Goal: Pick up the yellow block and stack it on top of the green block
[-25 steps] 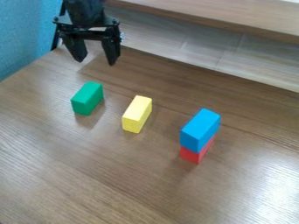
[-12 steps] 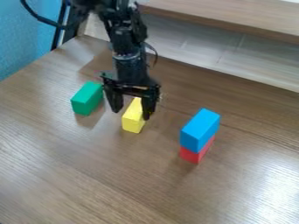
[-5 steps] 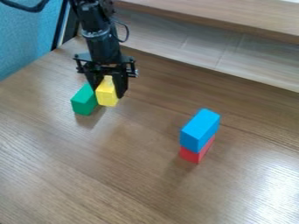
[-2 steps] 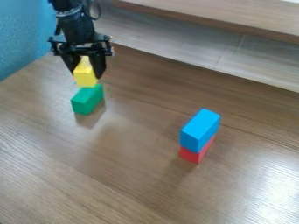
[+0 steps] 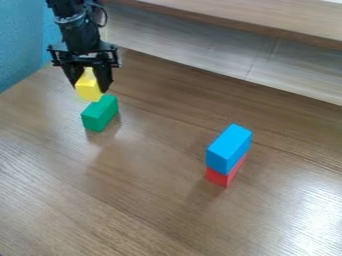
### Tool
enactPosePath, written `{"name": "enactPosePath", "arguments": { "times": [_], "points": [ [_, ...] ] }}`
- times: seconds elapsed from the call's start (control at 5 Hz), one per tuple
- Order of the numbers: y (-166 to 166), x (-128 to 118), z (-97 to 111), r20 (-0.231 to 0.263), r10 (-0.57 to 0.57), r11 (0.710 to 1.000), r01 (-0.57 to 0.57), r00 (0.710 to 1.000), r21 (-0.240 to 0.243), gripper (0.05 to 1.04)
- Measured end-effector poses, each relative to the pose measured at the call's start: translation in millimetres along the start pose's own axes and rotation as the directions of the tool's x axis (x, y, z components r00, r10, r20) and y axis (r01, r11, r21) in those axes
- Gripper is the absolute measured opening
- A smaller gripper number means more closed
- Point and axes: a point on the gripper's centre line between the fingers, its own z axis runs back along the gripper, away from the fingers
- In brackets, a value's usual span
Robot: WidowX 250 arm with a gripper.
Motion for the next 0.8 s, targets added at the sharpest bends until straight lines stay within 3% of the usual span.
{"name": "enactPosePath", "arguments": {
  "times": [0.4, 0.6, 0.8],
  "points": [
    [7.0, -5.3, -11.9, -0.026, -0.007, 1.000, 0.008, 1.000, 0.021, 0.594],
    [8.8, -6.6, -14.0, -0.033, -0.002, 1.000, 0.003, 0.999, 0.028, 0.710],
    [10.4, -8.0, -17.1, -0.046, -0.003, 0.999, 0.004, 0.999, 0.036, 0.953]
  ]
}}
